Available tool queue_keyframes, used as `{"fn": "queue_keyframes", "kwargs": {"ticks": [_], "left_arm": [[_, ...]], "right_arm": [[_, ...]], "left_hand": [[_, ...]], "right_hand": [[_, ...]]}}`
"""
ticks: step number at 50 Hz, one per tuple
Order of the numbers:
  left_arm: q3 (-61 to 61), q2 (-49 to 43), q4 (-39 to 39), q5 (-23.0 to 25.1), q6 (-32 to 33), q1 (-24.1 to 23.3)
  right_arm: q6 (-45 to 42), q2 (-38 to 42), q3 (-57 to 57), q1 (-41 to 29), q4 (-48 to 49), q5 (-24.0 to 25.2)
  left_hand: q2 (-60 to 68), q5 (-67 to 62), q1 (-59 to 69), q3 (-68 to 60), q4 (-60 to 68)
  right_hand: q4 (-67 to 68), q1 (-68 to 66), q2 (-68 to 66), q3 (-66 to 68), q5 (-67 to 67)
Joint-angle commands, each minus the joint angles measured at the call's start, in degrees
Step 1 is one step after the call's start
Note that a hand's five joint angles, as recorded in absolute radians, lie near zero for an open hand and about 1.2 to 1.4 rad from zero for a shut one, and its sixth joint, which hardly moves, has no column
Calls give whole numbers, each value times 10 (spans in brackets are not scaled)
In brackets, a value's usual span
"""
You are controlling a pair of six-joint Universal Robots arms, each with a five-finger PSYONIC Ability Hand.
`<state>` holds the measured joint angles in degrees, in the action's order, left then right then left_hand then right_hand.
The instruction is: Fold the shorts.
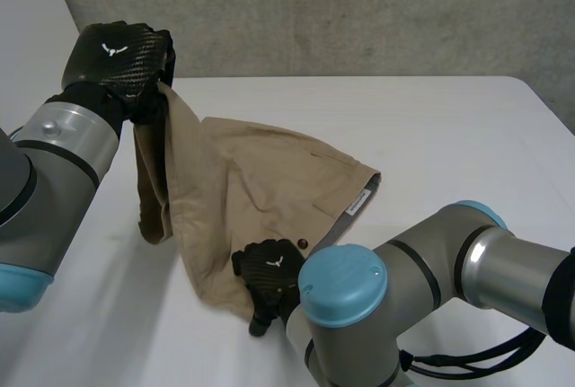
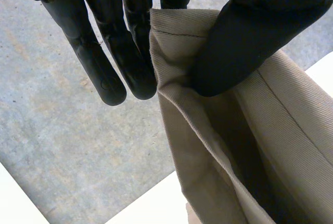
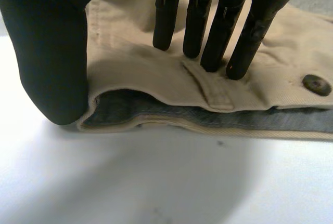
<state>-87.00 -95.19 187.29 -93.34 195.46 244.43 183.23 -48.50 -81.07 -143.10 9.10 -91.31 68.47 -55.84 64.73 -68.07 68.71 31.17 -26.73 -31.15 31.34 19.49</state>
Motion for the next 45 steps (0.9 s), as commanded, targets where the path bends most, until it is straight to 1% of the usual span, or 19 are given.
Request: {"fn": "queue_keyframes", "kwargs": {"ticks": [1,3,6,7,9,14,17,18,19,21,22,25,26,30,33,35,40,44,45], "left_arm": [[0,0,-1,0,0,0],[0,0,-1,0,-1,0],[-1,0,-1,0,0,0],[-1,0,-1,-1,0,-1],[-1,0,-1,-1,0,-1],[-1,2,-3,-1,0,-1],[0,6,-5,-1,1,0],[0,7,-5,-1,1,1],[0,9,-6,0,1,2],[1,17,-7,0,1,6],[1,22,-7,0,1,7],[0,47,-18,1,2,9],[1,57,-31,2,2,10],[0,75,-74,4,2,8],[-1,83,-104,4,2,7],[-6,86,-135,5,2,4],[-38,78,-170,10,5,3],[-55,42,-168,9,7,3],[-55,29,-166,8,8,3]], "right_arm": [[-17,-5,1,6,18,-16],[-23,-5,1,6,19,-16],[-38,-5,1,7,18,-16],[-47,-5,1,6,18,-17],[-56,-7,1,7,18,-16],[-73,-35,6,27,11,-9],[-99,-93,13,69,1,-5],[-113,-110,15,84,-5,-3],[-150,-142,22,115,-23,4],[-192,-171,33,149,-49,16],[-236,-197,47,184,-84,29],[-298,-229,72,222,-148,46],[-332,-243,89,232,-189,51],[-403,-278,120,242,-299,51],[-426,-301,127,251,-352,53],[-432,-316,123,255,-368,53],[-436,-318,108,249,-382,60],[-435,-279,96,249,-381,59],[-432,-251,99,251,-381,59]], "left_hand": [[115,-142,153,-119,113],[115,-142,153,-119,113],[115,-142,153,-119,113],[115,-142,153,-119,113],[115,-142,153,-119,113],[115,-142,153,-119,113],[115,-142,153,-119,113],[115,-142,153,-119,113],[115,-142,153,-119,113],[115,-142,153,-119,113],[115,-142,153,-119,113],[115,-142,153,-119,113],[115,-142,153,-119,113],[115,-142,153,-119,113],[115,-142,153,-119,113],[115,-142,153,-119,113],[115,-142,153,-119,113],[115,-142,153,-119,113],[115,-142,153,-119,113]], "right_hand": [[112,-156,-112,110,129],[144,-188,-144,142,161],[236,-281,-236,235,253],[345,-389,-345,343,362],[488,-532,-488,486,504],[488,-533,-488,487,505],[488,-533,-488,487,505],[488,-533,-488,487,505],[488,-533,-488,487,505],[488,-533,-488,487,505],[488,-533,-488,487,505],[488,-533,-488,487,505],[488,-533,-488,487,505],[488,-533,-488,487,505],[488,-533,-488,487,505],[488,-533,-488,487,505],[488,-533,-488,487,505],[488,-533,-488,487,505],[488,-533,-488,487,505]]}}
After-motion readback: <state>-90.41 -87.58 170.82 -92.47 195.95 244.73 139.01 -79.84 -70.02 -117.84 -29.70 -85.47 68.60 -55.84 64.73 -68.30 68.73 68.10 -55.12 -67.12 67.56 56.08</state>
